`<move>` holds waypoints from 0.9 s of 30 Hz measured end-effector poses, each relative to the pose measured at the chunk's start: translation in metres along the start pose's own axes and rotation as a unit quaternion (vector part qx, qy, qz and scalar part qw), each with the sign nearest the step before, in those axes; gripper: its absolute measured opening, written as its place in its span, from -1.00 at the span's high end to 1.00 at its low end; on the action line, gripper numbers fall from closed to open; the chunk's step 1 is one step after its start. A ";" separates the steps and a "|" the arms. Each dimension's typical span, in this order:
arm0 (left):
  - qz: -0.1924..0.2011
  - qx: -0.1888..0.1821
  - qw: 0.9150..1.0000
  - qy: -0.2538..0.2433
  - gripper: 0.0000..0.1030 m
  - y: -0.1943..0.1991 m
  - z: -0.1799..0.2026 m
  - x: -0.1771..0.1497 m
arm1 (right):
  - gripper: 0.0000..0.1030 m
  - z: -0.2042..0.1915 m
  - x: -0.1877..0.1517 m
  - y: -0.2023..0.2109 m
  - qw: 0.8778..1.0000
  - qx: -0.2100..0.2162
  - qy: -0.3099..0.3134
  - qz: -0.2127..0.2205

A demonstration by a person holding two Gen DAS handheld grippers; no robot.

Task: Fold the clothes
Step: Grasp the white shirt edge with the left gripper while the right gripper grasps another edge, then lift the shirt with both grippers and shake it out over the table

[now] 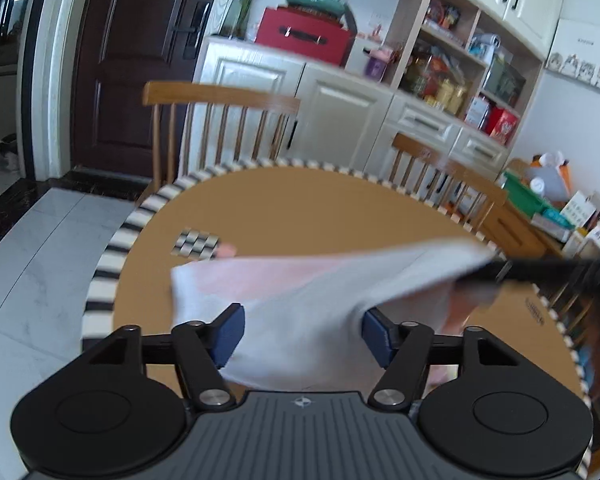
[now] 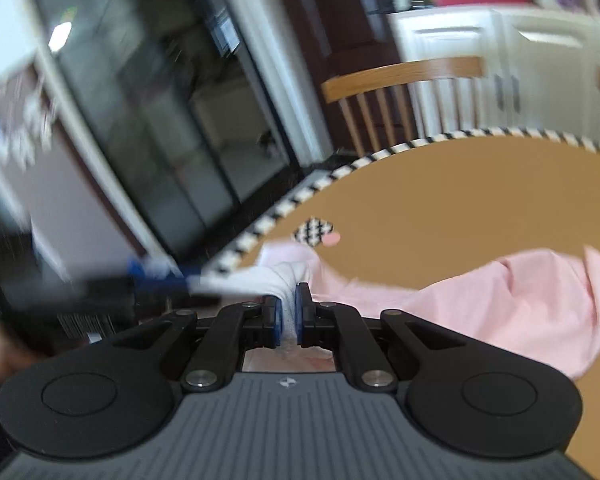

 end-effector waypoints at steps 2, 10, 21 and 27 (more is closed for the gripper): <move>-0.026 0.006 1.000 0.016 -0.30 -0.005 -0.010 -0.018 | 0.86 0.002 0.010 0.017 0.999 0.015 -0.031 0.017; -0.081 -0.098 0.986 0.111 -0.54 -0.025 -0.021 -0.048 | 0.88 -0.044 0.044 0.095 0.989 0.086 -0.075 0.090; 0.011 -0.150 0.987 0.063 -0.60 -0.007 0.010 0.047 | 0.91 0.006 0.118 0.173 0.974 -0.111 -0.049 0.193; -0.041 -0.032 0.997 0.061 -0.49 -0.029 -0.006 0.042 | 0.92 0.209 0.049 0.143 0.923 -0.326 -0.190 0.079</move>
Point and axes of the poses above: each gripper's, at about its wrist camera, not at the fingertips, and y roughly against the way its jaws point, z to its right, x to its top, the point moved 10 cm from there along -y, roughly the way its jaws point, and after that the axes turned 6 degrees about -x, right-handed, at the moved point
